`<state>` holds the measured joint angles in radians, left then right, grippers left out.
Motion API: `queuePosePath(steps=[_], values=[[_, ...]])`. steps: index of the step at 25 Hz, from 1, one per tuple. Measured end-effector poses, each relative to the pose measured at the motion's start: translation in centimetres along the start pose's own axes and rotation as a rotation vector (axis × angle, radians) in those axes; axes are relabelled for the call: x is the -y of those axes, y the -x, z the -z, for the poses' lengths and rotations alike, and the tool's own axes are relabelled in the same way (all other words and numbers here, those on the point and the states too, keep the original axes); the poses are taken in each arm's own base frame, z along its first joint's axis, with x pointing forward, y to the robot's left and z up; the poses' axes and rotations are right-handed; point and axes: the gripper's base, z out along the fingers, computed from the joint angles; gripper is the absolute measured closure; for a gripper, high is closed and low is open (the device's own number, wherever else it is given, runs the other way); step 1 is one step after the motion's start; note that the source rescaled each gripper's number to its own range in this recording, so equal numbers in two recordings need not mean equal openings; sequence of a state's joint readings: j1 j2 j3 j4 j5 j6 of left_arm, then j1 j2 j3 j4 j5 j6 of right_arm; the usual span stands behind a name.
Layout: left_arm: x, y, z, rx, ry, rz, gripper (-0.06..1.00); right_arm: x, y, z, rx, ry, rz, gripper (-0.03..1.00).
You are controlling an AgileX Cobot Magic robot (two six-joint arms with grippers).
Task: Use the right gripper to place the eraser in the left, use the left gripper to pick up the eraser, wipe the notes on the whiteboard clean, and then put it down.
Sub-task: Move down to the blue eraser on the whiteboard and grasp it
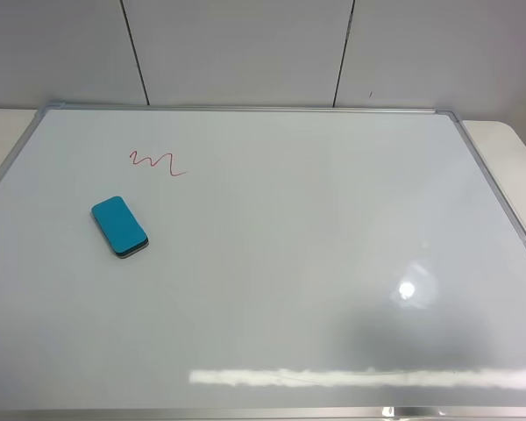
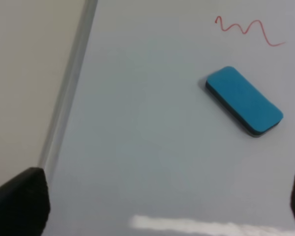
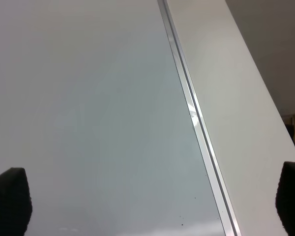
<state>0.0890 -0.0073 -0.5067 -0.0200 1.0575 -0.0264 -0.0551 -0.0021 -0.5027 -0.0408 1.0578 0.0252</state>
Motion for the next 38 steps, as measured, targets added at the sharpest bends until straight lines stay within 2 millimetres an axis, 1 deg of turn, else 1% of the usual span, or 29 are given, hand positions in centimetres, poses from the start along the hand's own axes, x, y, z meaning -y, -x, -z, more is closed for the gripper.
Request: queuePosePath(steps=[7, 9, 13, 16, 20, 23, 26, 29, 30, 33, 38], values=[[0.0, 0.1, -0.1, -0.007, 0.000, 0.000, -0.06, 0.0, 0.0, 0.0, 0.000, 0.000, 0.000, -0.03], [0.0, 0.8, -0.4, -0.022, 0.000, 0.017, -0.06, 0.0, 0.0, 0.0, 0.000, 0.000, 0.000, -0.03], [0.1, 3.3, -1.7, -0.100, 0.006, 0.061, -0.06, 0.0, 0.0, 0.0, 0.000, 0.000, 0.000, -0.03], [0.1, 5.5, -3.6, -0.190, 0.016, 0.085, -0.06, 0.0, 0.0, 0.0, 0.000, 0.000, 0.000, -0.03], [0.2, 8.3, -6.5, -0.310, 0.041, 0.184, -0.06, 0.0, 0.0, 0.0, 0.000, 0.000, 0.000, -0.03], [0.3, 10.0, -8.8, -0.388, 0.052, 0.249, -0.06, 0.0, 0.0, 0.0, 0.000, 0.000, 0.000, -0.03], [0.5, 11.1, -11.3, -0.466, 0.048, 0.283, -0.06, 0.0, 0.0, 0.0, 0.000, 0.000, 0.000, -0.03], [0.7, 11.4, -13.5, -0.536, 0.047, 0.312, -0.06, 0.0, 0.0, 0.0, 0.000, 0.000, 0.000, -0.03], [0.7, 11.4, -14.4, -0.568, 0.046, 0.325, -0.06, 0.0, 0.0, 0.0, 0.000, 0.000, 0.000, -0.03], [0.9, 11.0, -16.2, -0.639, 0.042, 0.355, -0.06, 0.0, 0.0, 0.0, 0.000, 0.000, 0.000, -0.03], [1.3, 10.2, -18.6, -0.722, 0.033, 0.379, -0.06, 0.0, 0.0, 0.0, 0.000, 0.000, 0.000, -0.03]])
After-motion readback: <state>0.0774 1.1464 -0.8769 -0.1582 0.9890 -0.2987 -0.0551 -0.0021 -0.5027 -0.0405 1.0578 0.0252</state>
